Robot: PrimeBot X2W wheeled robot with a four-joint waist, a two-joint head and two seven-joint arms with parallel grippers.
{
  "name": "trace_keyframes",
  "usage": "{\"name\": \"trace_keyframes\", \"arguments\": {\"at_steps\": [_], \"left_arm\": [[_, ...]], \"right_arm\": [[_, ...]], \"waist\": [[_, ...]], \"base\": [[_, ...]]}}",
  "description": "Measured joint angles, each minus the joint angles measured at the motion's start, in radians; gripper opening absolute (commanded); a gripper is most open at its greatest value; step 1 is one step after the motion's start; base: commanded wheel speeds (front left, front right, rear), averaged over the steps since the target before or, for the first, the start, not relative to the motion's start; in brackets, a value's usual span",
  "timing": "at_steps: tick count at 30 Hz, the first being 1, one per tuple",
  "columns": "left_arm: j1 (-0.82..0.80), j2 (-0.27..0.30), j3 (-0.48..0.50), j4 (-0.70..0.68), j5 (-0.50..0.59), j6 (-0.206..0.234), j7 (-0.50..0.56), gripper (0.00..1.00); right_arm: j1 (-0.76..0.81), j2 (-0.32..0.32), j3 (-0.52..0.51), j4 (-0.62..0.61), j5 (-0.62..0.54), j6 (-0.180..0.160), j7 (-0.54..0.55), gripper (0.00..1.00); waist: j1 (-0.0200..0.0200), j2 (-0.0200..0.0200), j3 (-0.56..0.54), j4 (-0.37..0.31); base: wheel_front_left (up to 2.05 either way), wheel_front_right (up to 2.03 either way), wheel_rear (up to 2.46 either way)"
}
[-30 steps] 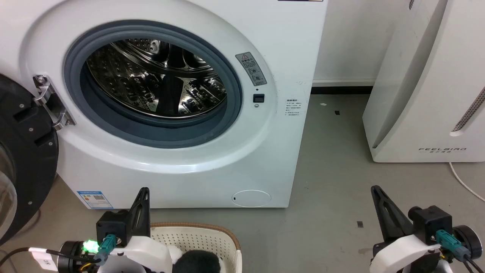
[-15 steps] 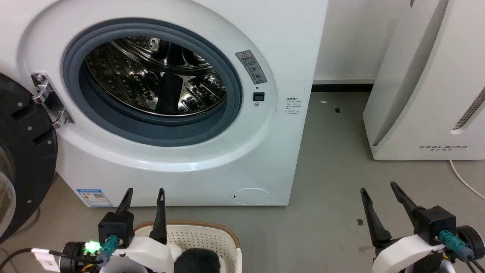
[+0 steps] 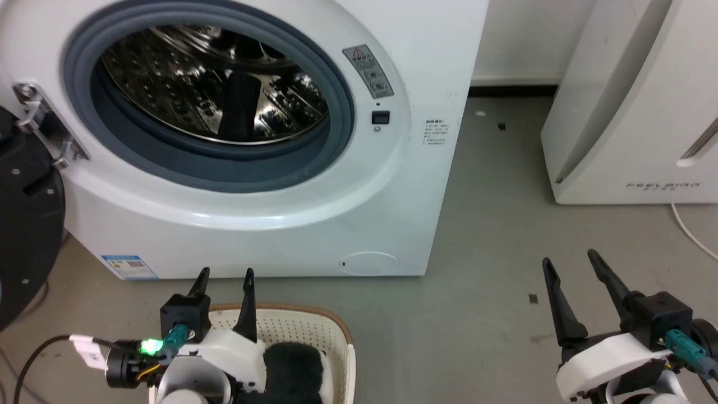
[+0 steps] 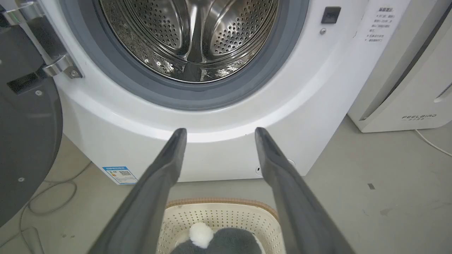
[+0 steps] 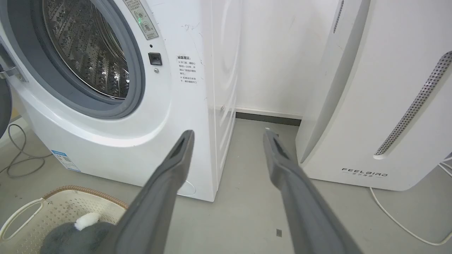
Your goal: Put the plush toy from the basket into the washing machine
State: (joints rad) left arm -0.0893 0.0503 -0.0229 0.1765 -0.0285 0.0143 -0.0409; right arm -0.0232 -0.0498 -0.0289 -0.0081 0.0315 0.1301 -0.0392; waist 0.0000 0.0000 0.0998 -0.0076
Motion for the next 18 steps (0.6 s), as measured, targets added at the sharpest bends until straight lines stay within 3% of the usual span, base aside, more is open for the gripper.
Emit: {"name": "trace_keyframes", "arguments": {"at_steps": [18], "left_arm": [[-0.170,0.021,-0.032,0.230,-0.025,-0.018,0.019,1.00]], "right_arm": [[-0.081,0.000,-0.029,-0.022,0.034,0.000,-0.035,1.00]], "waist": [[0.0000,0.0000,0.190,-0.018]], "base": [[0.00,0.00,0.00]]}}
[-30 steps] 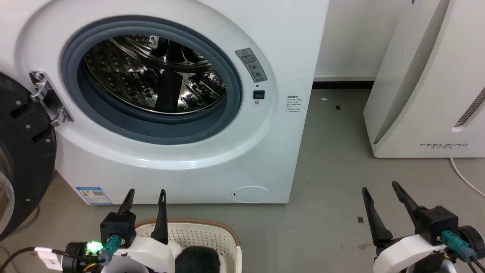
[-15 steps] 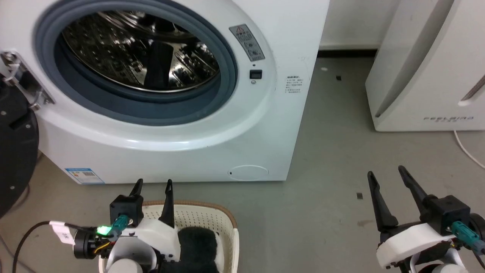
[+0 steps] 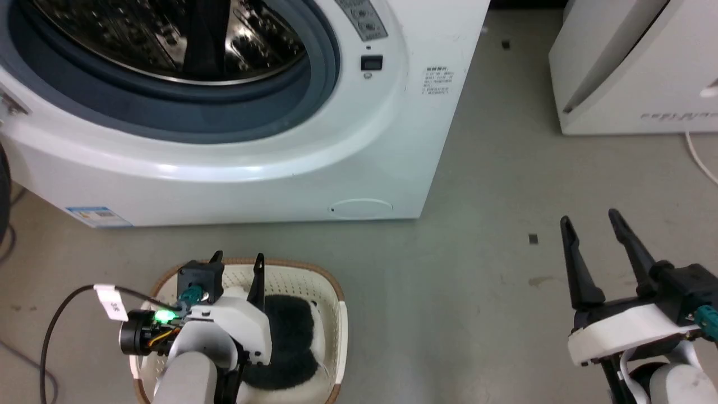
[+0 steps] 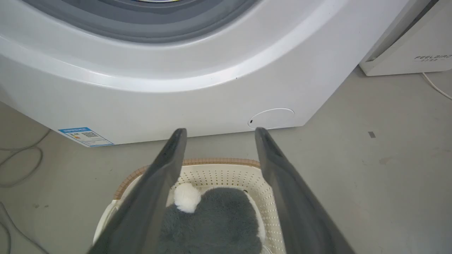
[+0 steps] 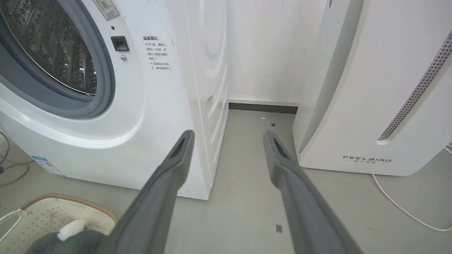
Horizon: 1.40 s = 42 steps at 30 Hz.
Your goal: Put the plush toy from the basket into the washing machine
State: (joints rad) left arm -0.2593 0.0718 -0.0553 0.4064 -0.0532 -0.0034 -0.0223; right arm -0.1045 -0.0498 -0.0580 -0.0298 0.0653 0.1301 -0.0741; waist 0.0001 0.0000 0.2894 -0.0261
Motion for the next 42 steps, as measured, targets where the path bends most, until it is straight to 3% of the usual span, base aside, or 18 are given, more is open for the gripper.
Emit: {"name": "trace_keyframes", "arguments": {"at_steps": [19,42], "left_arm": [[-0.168,0.009,-0.048,0.195,-0.031,-0.032,0.101,1.00],[-0.346,0.032,-0.104,0.428,-0.083,-0.035,0.145,1.00]], "right_arm": [[-0.077,0.000,-0.031,-0.050,0.025,0.000,-0.043,1.00],[-0.162,0.000,-0.049,-0.080,0.075,0.000,-0.088,1.00]], "waist": [[0.0000,0.0000,0.232,-0.001],[0.0000,0.0000,0.446,-0.014]], "base": [[0.00,0.00,0.00],[0.00,0.00,0.00]]}}
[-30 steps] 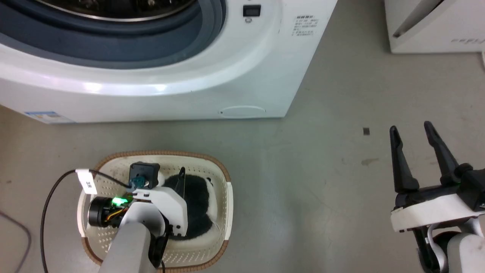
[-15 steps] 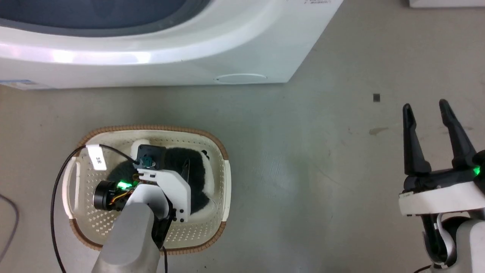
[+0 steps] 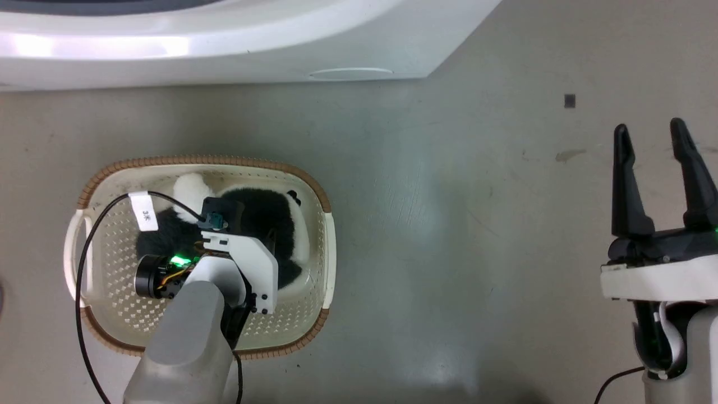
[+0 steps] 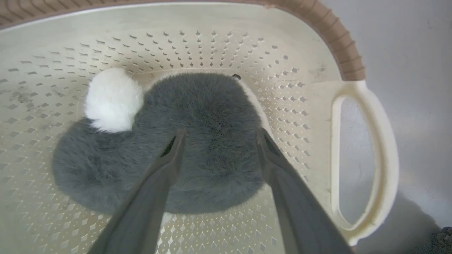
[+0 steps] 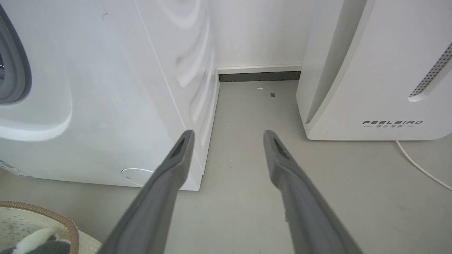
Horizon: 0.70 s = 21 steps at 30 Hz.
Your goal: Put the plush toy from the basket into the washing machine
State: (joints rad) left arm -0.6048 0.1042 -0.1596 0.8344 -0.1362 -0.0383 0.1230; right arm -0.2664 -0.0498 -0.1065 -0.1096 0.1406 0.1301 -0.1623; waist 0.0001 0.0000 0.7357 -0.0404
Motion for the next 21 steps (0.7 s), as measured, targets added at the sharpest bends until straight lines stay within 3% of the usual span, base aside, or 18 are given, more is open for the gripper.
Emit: {"name": "trace_keyframes", "arguments": {"at_steps": [21], "left_arm": [[-0.181,0.006,-0.051,0.203,-0.066,-0.004,0.009,1.00]], "right_arm": [[-0.076,0.000,-0.032,-0.023,0.028,0.000,-0.044,1.00]], "waist": [[0.0000,0.0000,0.178,-0.002]], "base": [[0.00,0.00,0.00]]}}
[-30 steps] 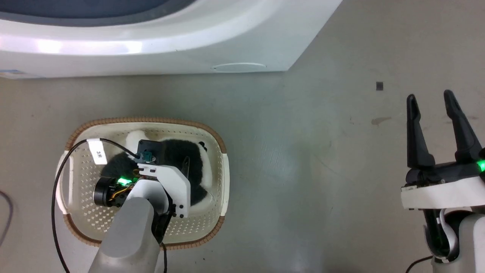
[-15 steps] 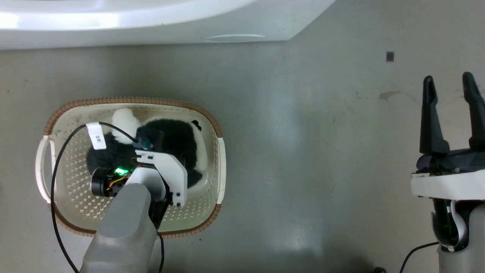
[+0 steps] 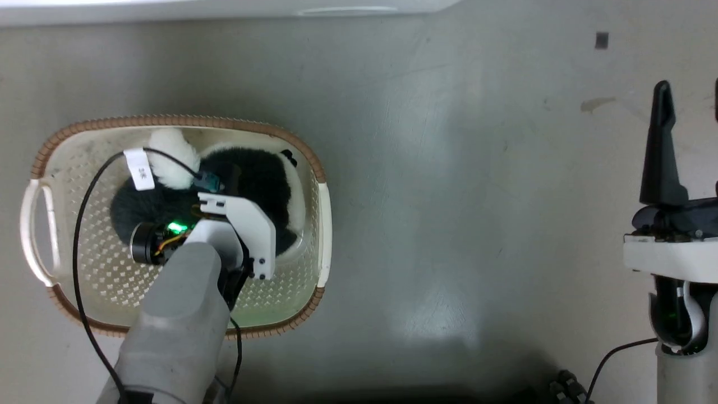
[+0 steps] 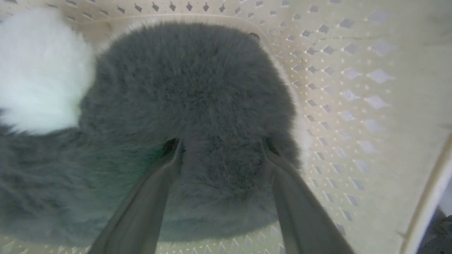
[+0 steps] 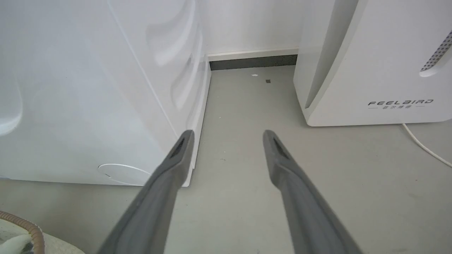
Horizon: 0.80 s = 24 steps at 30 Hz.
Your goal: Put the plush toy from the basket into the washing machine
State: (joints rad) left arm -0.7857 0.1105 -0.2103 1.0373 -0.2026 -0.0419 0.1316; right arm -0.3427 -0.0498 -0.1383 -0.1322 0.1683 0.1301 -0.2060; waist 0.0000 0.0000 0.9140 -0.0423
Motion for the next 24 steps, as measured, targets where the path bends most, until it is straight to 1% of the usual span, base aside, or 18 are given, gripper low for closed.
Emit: {"name": "trace_keyframes", "arguments": {"at_steps": [10,18,19,20,24], "left_arm": [[-0.097,0.001,-0.034,0.084,-0.029,-0.005,-0.002,1.00],[-0.159,0.000,-0.056,0.151,-0.052,-0.014,0.002,0.99],[-0.166,0.000,-0.060,0.158,-0.058,-0.015,0.007,0.45],[-0.174,0.000,-0.061,0.167,-0.065,-0.018,0.012,0.00],[-0.205,0.007,-0.074,0.198,-0.081,-0.040,0.032,0.00]], "right_arm": [[-0.030,0.000,-0.017,-0.011,0.018,0.000,-0.022,1.00],[-0.057,0.000,-0.025,-0.017,0.027,0.000,-0.037,1.00],[-0.061,0.000,-0.025,-0.019,0.029,0.000,-0.042,1.00],[-0.064,0.000,-0.026,-0.021,0.032,0.000,-0.043,1.00],[-0.077,0.000,-0.026,-0.022,0.037,0.000,-0.047,1.00]], "waist": [[0.0000,0.0000,0.080,-0.002],[-0.0001,0.0000,0.122,-0.001],[-0.0001,0.0001,0.127,-0.002],[-0.0001,0.0000,0.131,-0.002],[0.0000,0.0000,0.147,-0.006]], "base": [[0.00,0.00,0.00],[0.00,0.00,0.00],[0.00,0.00,0.00],[0.00,0.00,0.00],[0.00,0.00,0.00]]}}
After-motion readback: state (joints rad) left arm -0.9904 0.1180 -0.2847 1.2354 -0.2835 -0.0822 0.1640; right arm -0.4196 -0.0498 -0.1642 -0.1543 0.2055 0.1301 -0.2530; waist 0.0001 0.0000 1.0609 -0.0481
